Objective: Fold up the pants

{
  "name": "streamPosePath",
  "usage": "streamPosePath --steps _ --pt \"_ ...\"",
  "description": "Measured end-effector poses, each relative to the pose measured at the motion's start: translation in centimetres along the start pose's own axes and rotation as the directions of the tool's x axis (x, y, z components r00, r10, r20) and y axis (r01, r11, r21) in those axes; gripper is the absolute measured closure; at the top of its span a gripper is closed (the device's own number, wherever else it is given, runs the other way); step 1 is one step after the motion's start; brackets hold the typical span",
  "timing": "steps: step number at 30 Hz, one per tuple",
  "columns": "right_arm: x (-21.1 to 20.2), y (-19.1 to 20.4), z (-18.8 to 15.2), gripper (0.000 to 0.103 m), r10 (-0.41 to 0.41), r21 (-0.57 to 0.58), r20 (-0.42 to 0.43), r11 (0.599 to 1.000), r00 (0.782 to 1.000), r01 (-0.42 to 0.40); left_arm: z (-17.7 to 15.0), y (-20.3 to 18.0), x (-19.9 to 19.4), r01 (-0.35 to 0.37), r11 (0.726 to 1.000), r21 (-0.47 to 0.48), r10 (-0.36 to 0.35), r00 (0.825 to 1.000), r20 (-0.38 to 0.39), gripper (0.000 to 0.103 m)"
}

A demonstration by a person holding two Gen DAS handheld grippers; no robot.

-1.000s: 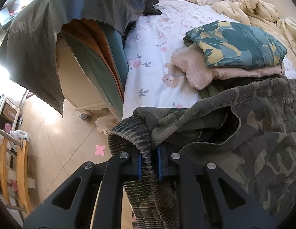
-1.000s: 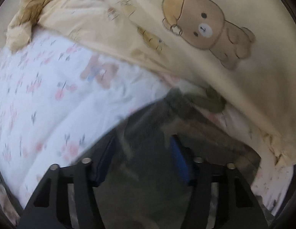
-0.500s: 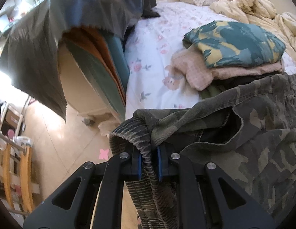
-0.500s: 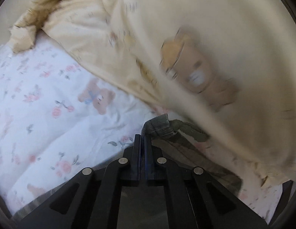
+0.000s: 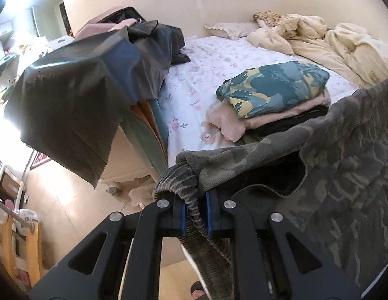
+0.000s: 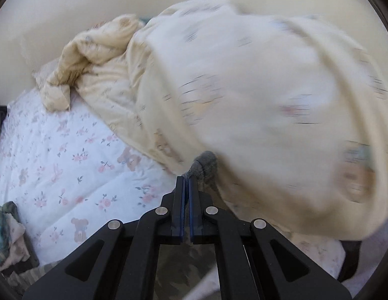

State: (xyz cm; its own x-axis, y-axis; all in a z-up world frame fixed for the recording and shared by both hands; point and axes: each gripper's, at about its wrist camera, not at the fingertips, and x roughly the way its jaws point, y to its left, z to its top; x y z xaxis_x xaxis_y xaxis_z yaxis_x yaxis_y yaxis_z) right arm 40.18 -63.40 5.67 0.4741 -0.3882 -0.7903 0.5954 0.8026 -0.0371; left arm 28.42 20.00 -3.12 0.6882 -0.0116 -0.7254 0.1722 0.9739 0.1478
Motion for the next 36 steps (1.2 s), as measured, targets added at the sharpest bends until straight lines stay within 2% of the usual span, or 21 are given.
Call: streamPosePath --steps 4,7,13,16,19,21,24,26,28,29,31,33,35,36 --pt "-3.9 -3.3 -0.7 0.103 -0.012 0.024 0.024 1.0 1.0 0.012 -0.4 0.3 -2.2 0.032 0.999 0.041 -0.034 0.999 0.028 0.094" --pt "-6.7 -6.3 -1.8 0.103 -0.031 0.03 0.024 0.999 0.999 0.03 -1.1 -0.1 -4.4 0.072 0.991 0.112 -0.077 0.996 0.043 0.094" --pt "-9.5 -12.3 -6.6 0.103 -0.086 0.065 -0.022 0.994 0.996 0.087 -3.5 -1.6 -8.7 0.125 0.962 0.241 -0.138 0.99 0.041 0.094" --pt "-10.0 -14.5 -9.1 0.103 -0.101 0.08 -0.058 0.991 0.993 0.106 -5.3 -2.2 -10.8 0.145 0.94 0.308 -0.16 0.987 0.023 0.094" --pt "-9.5 -16.2 -12.0 0.103 -0.13 0.074 -0.13 0.987 0.983 0.14 -7.5 -2.9 -12.5 0.181 0.906 0.383 -0.19 0.982 -0.013 0.094" --pt "-8.7 -17.7 -14.1 0.103 -0.156 0.074 -0.2 0.982 0.967 0.174 -9.2 -3.8 -13.4 0.203 0.866 0.457 -0.202 0.978 -0.051 0.094" --pt "-6.8 -19.0 -17.0 0.103 -0.222 0.016 -0.323 0.971 0.92 0.24 -12.0 -5.4 -14.2 0.249 0.789 0.561 -0.214 0.968 -0.129 0.094" --pt "-5.1 -19.5 -19.1 0.103 -0.268 -0.049 -0.407 0.961 0.873 0.272 -13.6 -6.2 -14.3 0.299 0.744 0.598 -0.228 0.954 -0.193 0.094" --pt "-3.7 -19.8 -21.2 0.103 -0.309 -0.11 -0.476 0.95 0.824 0.293 -14.6 -6.8 -14.2 0.322 0.714 0.622 -0.227 0.947 -0.229 0.094" --pt "-3.4 -20.0 -21.9 0.103 -0.32 -0.126 -0.493 0.946 0.809 0.297 -15.0 -7.0 -14.1 0.338 0.703 0.626 -0.228 0.941 -0.251 0.094" --pt "-2.5 -20.1 -23.4 0.103 -0.365 -0.185 -0.529 0.931 0.766 0.316 -15.7 -7.3 -14.0 0.339 0.684 0.646 -0.218 0.94 -0.262 0.094" --pt "-1.7 -19.1 -24.2 0.103 -0.428 -0.291 -0.535 0.903 0.729 0.318 -16.3 -7.4 -13.7 0.354 0.673 0.649 -0.21 0.933 -0.291 0.094" --pt "-0.6 -18.4 -25.3 0.103 -0.522 -0.421 -0.531 0.846 0.668 0.328 -16.7 -7.4 -13.3 0.338 0.663 0.668 -0.189 0.939 -0.287 0.094" --pt "-0.2 -18.2 -25.9 0.103 -0.549 -0.46 -0.528 0.826 0.648 0.325 -16.8 -7.4 -13.1 0.343 0.666 0.662 -0.185 0.936 -0.298 0.094"
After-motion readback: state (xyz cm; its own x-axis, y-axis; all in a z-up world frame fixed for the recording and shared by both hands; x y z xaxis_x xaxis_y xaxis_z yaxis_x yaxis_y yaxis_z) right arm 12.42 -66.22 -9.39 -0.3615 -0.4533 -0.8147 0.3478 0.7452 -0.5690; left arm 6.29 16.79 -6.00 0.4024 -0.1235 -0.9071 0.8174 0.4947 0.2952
